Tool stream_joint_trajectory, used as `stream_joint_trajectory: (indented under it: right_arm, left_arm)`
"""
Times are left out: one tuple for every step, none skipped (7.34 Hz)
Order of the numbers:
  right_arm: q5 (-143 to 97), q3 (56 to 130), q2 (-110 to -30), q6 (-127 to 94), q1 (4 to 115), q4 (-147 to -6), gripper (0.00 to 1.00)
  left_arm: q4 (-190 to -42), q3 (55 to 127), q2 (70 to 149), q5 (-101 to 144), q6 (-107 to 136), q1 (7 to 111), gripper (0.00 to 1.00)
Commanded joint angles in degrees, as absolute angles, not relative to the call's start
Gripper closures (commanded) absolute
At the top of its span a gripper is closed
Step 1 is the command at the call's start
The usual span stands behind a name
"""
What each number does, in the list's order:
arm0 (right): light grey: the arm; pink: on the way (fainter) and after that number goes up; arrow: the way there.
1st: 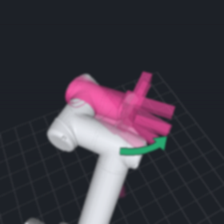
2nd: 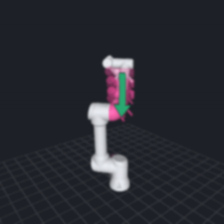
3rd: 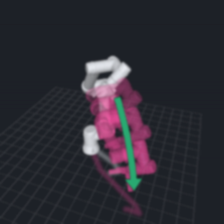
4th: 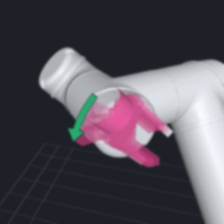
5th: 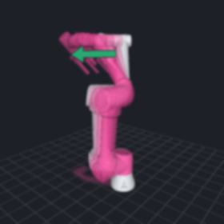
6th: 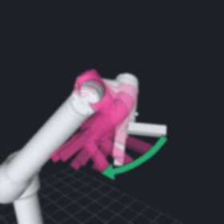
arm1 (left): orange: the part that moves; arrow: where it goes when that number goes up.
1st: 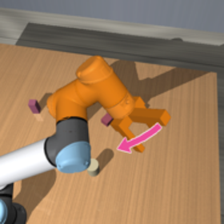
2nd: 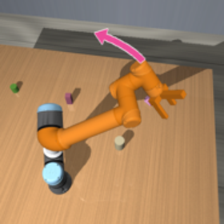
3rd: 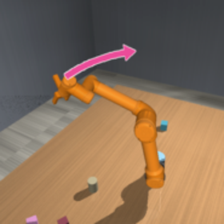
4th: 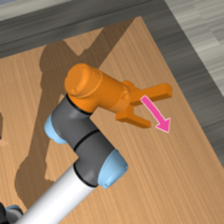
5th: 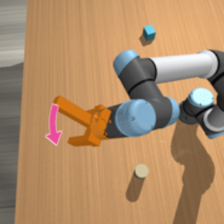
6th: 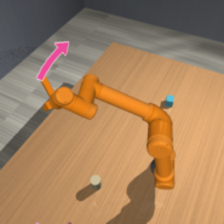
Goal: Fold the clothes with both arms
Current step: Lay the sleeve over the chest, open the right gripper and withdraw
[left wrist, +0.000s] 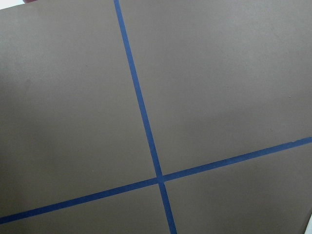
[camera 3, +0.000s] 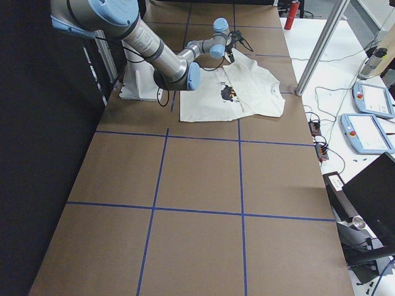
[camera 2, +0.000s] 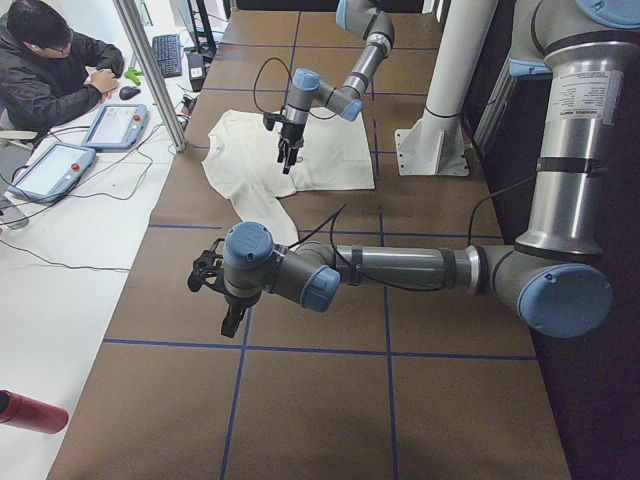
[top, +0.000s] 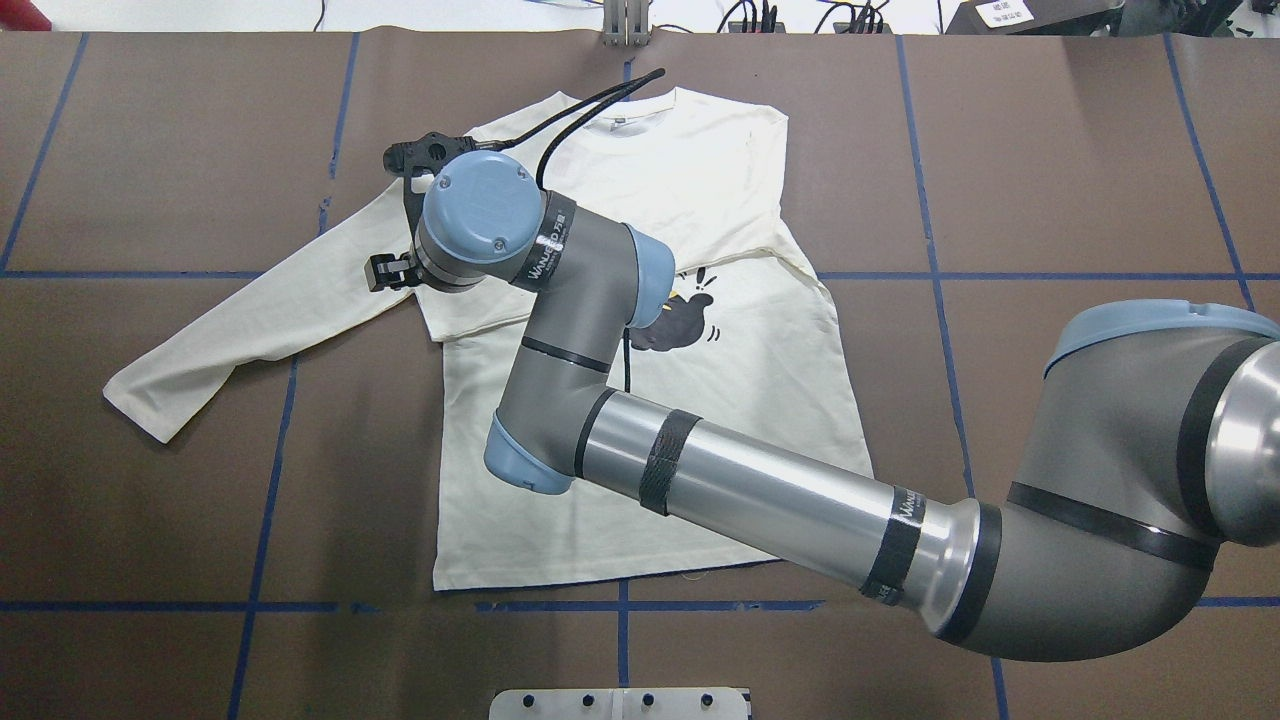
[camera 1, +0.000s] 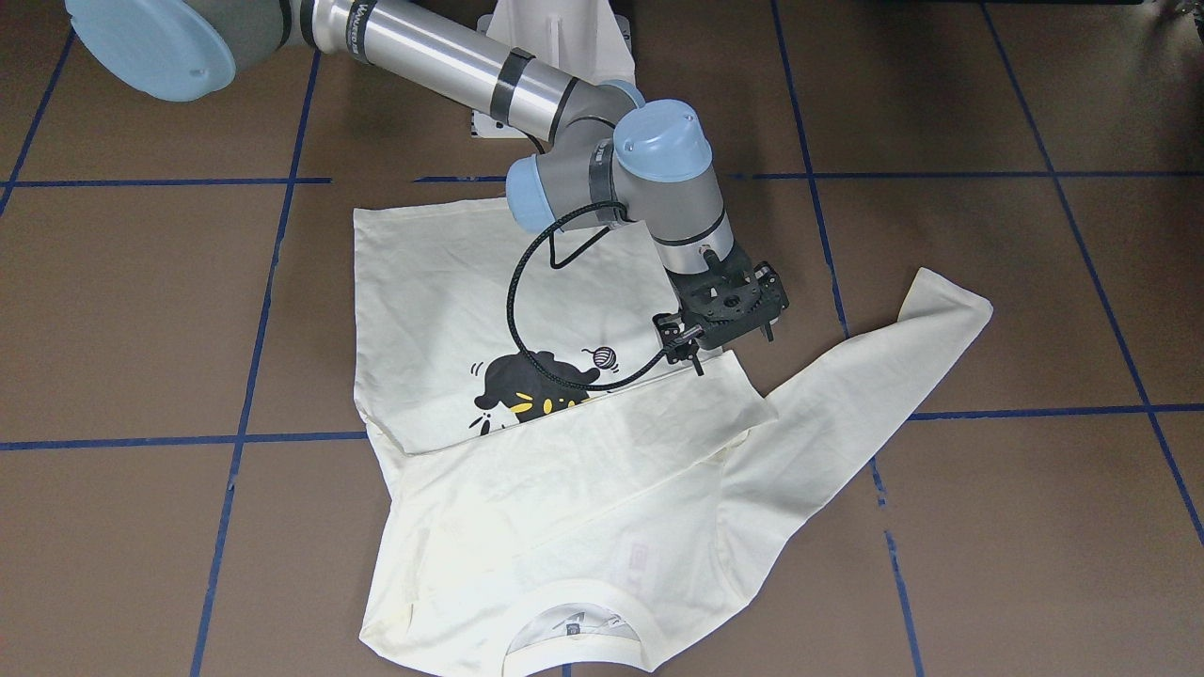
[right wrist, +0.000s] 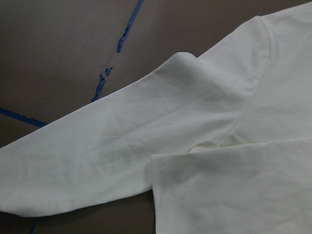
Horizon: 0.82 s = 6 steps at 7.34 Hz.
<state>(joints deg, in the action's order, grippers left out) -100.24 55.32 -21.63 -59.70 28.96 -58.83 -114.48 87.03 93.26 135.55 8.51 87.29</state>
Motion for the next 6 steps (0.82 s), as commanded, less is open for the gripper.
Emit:
stream_joint_trajectory:
  right_arm:
    - [-107.27,69.2,-26.52,-59.77,33.63,-81.55,0.0]
    - [-110.71,73.26,-28.98,-59.24,36.88,-88.26,0.0]
    - [-113.44,78.17,-33.79,-58.8,39.96,-91.03,0.0]
    - [-115.64,83.18,-39.93,-55.49,42.6,-91.75,0.0]
    - [-118.1,87.58,-46.17,-51.37,45.67,-91.76,0.0]
    - [-121.61,90.41,-51.19,-48.46,49.18,-91.76,0.0]
  left_arm:
    - [-125.36,87.62,92.99,132.74,30.55,79.85,0.0]
    - [-128.81,90.5,90.12,128.1,40.16,74.41,0.0]
    - [-129.72,96.36,86.43,122.14,48.78,68.53,0.0]
    - [-129.73,101.81,82.74,119.3,57.22,64.38,0.0]
    - [-129.73,103.6,82.01,117.01,65.83,60.16,0.0]
    - [-129.81,103.71,82.0,110.54,74.62,53.42,0.0]
